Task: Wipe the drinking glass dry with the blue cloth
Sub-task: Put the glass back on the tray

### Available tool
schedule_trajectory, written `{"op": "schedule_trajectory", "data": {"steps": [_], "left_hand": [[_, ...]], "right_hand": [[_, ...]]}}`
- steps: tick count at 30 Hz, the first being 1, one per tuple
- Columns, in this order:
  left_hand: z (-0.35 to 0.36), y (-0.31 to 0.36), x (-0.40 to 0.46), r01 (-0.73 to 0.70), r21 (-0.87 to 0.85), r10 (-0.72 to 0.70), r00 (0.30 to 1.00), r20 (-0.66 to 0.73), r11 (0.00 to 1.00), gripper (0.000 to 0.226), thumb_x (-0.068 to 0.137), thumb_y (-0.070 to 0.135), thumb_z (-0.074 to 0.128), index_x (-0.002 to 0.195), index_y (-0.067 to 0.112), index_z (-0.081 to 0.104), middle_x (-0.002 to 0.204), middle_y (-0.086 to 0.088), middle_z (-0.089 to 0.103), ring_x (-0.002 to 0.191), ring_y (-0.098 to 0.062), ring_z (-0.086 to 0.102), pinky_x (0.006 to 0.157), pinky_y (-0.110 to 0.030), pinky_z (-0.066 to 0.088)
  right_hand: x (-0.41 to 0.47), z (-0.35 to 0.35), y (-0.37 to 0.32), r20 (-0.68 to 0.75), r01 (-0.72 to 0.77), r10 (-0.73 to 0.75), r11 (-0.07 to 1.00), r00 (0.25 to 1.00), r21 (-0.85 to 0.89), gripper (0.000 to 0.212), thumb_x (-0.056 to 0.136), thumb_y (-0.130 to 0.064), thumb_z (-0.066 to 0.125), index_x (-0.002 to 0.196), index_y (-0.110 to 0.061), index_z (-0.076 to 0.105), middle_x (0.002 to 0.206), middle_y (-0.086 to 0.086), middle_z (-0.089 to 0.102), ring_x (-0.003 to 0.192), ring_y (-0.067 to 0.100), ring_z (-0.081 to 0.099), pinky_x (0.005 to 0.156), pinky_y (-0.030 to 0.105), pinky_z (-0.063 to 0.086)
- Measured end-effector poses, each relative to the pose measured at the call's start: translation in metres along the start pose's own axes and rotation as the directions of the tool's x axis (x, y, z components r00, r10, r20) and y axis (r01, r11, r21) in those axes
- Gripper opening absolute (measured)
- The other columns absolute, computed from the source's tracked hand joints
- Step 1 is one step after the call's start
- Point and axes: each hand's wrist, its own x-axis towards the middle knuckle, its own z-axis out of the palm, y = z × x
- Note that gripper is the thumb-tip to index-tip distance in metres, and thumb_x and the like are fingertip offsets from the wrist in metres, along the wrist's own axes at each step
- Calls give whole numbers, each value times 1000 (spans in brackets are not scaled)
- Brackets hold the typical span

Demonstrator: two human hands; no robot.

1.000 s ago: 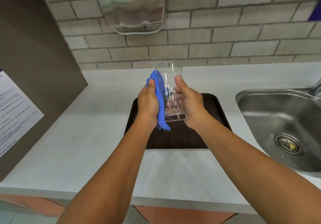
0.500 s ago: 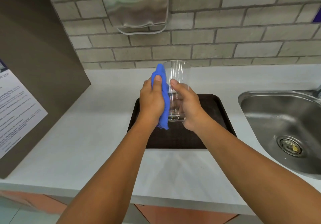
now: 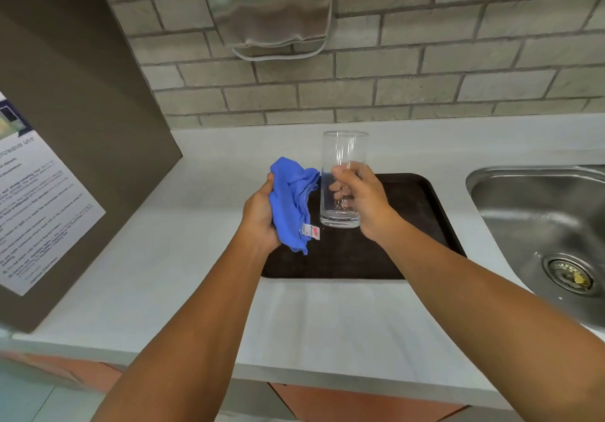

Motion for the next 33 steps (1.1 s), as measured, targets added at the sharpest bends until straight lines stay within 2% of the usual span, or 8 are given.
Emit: {"op": "schedule_trajectory", "data": {"steps": [2, 8, 11, 16, 18, 22, 27, 33], "left_hand": [[-14, 0, 0, 24, -18, -24, 1000, 18, 1000, 39, 99, 41, 46, 113, 9, 63, 91, -8, 71, 83, -22, 68, 76, -36, 55], [-36, -4, 7, 52, -43, -53, 998, -38, 998, 32, 96, 33, 55, 117, 11, 65, 104, -9, 71, 93, -25, 67, 88, -39, 52], [-42, -5, 11, 70, -55, -72, 997, -37, 996, 33, 96, 31, 55, 120, 11, 64, 103, -9, 70, 94, -26, 67, 91, -41, 51], [-47, -9, 18, 87, -78, -89, 996, -14, 993, 43, 96, 27, 54, 135, 9, 56, 126, -11, 61, 116, -29, 58, 109, -45, 39], [-47, -9, 19, 90, -88, -90, 996, 6, 992, 44, 97, 27, 53, 137, 9, 53, 126, -11, 59, 117, -29, 56, 111, -45, 37], [-46, -9, 19, 104, -93, -102, 994, 33, 990, 43, 97, 29, 52, 136, 12, 54, 113, -10, 66, 105, -28, 61, 103, -43, 44], [-43, -6, 18, 121, -116, -113, 991, 72, 986, 45, 96, 29, 50, 138, 13, 53, 112, -9, 66, 102, -26, 63, 93, -40, 48], [-41, -7, 19, 124, -104, -117, 991, 69, 987, 44, 95, 30, 52, 136, 13, 55, 110, -9, 68, 100, -26, 64, 93, -40, 49]], "right_hand": [[10, -7, 11, -49, -2, -2, 997, 999, -82, 33, 79, -29, 81, 102, -20, 60, 89, 2, 67, 76, 15, 60, 67, 26, 49], [29, -24, 41, -228, -56, -19, 946, 974, -319, 60, 66, -22, 89, 109, -23, 47, 108, 12, 64, 87, 15, 64, 68, 28, 52], [35, -30, 52, -229, -64, -27, 922, 973, -382, 67, 64, -25, 91, 114, -24, 46, 112, 11, 60, 89, 13, 61, 85, 39, 56], [43, -29, 60, -229, -68, -19, 927, 973, -368, 73, 64, -24, 92, 120, -25, 45, 118, 9, 58, 94, 16, 60, 85, 37, 54], [46, -29, 61, -229, -69, -19, 925, 973, -373, 75, 64, -24, 92, 122, -24, 45, 118, 10, 57, 101, 22, 60, 87, 39, 54], [49, -30, 64, -224, -62, -30, 919, 974, -389, 77, 64, -23, 92, 123, -23, 43, 117, 8, 57, 103, 23, 60, 86, 38, 54], [45, -31, 71, -150, -20, -56, 887, 987, -462, 82, 65, -27, 91, 127, -24, 38, 114, 0, 60, 106, 19, 61, 85, 33, 49], [41, -36, 67, -117, -32, -30, 870, 993, -492, 89, 61, -37, 93, 131, -27, 38, 121, -5, 59, 109, 17, 59, 90, 33, 48]]}}
